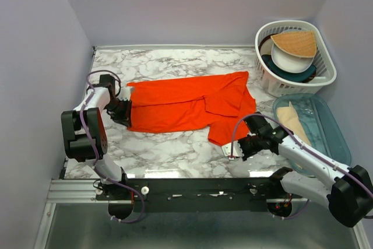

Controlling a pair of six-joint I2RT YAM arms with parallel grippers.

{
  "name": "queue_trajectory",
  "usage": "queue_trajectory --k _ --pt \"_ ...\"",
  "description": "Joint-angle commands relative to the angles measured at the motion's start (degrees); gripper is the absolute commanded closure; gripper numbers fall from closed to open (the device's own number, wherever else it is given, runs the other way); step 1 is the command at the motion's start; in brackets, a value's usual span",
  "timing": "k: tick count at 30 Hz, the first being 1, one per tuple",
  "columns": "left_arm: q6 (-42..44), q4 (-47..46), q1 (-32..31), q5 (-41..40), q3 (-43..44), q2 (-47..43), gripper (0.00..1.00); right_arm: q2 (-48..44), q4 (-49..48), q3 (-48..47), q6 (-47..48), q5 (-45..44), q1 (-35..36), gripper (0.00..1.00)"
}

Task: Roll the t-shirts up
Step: Fold the T-shirt at the center of the board.

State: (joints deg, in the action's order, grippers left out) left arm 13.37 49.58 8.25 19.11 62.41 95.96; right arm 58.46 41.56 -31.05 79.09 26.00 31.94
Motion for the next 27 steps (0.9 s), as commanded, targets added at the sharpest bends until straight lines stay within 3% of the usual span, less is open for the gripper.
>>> queue_trajectory --k 1,9,13,18,27 --pt "0.96 2.01 0.45 2.24 1.48 -0.34 0.73 0.52 -0.87 0.90 -2.36 -0.69 0.49 0.97" --pt "0.26 0.96 0.45 2.51 1.57 0.98 0.74 1.22 -1.66 0.55 -3.32 -0.86 0.49 0.97" --pt "0.43 1.22 0.45 1.10 1.57 0.37 0.99 0.17 -1.92 -0.85 -7.61 -1.74 0.40 0.99" --pt "3.32 1.48 1.15 -1.01 -1.23 -4.45 1.00 -5.10 -0.61 -3.84 -14.65 -2.97 0.31 0.99" --pt "5.27 -0.01 4.84 -0.57 -6.34 -11.67 1.00 -18.80 -0.87 -6.66 -30.66 -13.86 0.13 0.99"
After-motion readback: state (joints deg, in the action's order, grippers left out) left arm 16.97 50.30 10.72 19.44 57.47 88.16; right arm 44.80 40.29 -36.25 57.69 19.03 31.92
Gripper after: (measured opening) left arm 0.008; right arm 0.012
